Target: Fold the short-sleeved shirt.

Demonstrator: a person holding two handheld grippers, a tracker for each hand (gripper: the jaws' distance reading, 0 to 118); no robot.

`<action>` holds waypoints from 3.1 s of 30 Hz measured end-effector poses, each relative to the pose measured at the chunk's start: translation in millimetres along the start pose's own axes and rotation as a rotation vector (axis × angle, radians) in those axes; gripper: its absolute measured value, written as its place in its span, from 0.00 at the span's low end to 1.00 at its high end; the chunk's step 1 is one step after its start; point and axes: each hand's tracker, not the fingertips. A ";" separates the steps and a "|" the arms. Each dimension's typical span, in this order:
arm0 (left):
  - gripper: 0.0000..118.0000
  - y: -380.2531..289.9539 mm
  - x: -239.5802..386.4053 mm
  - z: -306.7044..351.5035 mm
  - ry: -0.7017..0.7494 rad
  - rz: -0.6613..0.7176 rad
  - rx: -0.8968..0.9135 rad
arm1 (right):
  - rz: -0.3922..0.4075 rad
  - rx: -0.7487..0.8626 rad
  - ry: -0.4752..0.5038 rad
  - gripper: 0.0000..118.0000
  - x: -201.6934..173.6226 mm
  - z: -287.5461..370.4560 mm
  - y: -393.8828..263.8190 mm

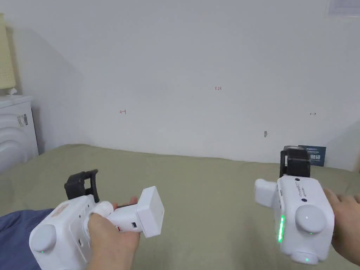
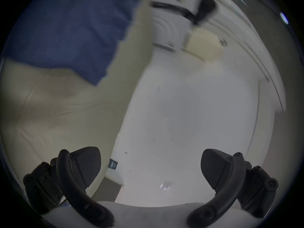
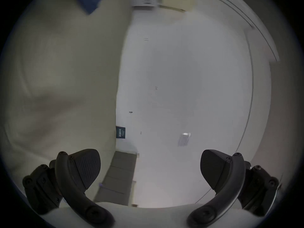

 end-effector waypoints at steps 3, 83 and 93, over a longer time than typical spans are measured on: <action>1.00 -1.0 -5.4 2.9 0.034 -0.189 0.012 | 0.016 0.039 0.040 0.99 -9.7 -2.5 -2.0; 0.01 87.6 94.6 141.0 0.413 -1.824 0.343 | -1.521 0.606 0.893 0.00 61.8 44.6 165.7; 0.01 137.8 115.1 -43.4 0.539 -1.896 -0.129 | -1.494 0.453 0.887 0.00 25.0 -36.3 157.2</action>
